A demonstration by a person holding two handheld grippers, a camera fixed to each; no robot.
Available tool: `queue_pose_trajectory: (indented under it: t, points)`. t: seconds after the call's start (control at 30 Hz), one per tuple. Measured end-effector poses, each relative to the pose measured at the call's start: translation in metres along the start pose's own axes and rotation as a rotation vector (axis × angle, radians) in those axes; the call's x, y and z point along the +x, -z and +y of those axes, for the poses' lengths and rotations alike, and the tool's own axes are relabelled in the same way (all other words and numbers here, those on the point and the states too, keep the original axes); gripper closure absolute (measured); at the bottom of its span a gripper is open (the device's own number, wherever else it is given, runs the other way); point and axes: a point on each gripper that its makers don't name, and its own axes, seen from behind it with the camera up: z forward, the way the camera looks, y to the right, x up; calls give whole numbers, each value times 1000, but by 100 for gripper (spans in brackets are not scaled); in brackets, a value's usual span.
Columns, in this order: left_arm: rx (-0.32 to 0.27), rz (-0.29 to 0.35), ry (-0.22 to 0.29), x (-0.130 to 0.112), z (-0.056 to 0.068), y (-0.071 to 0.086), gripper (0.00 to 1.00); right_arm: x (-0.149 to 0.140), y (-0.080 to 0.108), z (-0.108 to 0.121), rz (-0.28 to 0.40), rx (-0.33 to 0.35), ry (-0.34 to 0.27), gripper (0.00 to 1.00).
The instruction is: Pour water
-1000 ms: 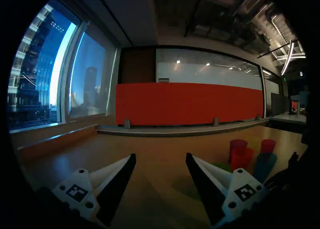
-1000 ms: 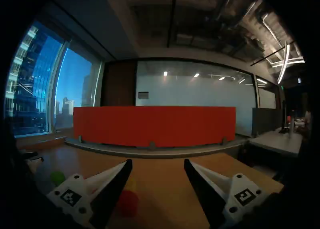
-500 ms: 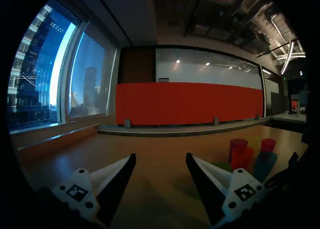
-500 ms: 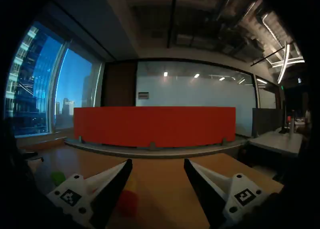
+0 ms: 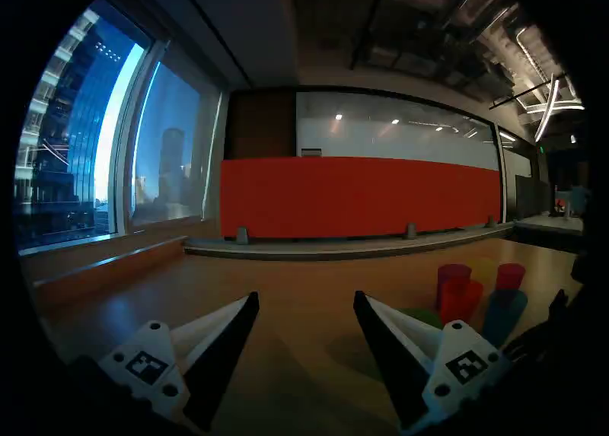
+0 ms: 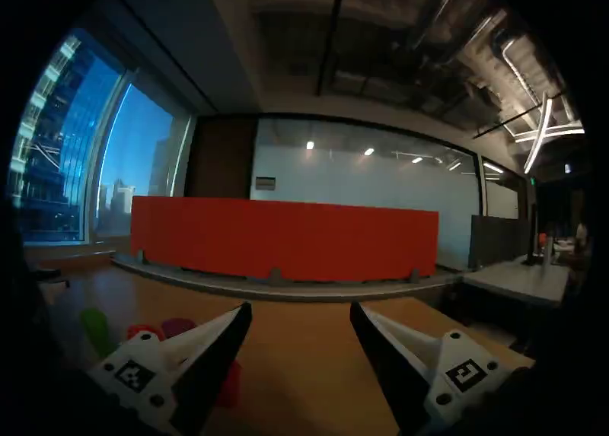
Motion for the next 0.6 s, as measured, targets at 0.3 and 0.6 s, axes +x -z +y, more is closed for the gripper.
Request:
queue_pose_trajectory:
  t: [0.3, 0.6]
  points:
    - [0, 0, 0, 0, 0, -1, 8, -20, -8, 7, 0, -8, -3, 0]
    - [0, 0, 1, 0, 0, -1, 8, -24, -22, 12, 29, -19, -46, 0]
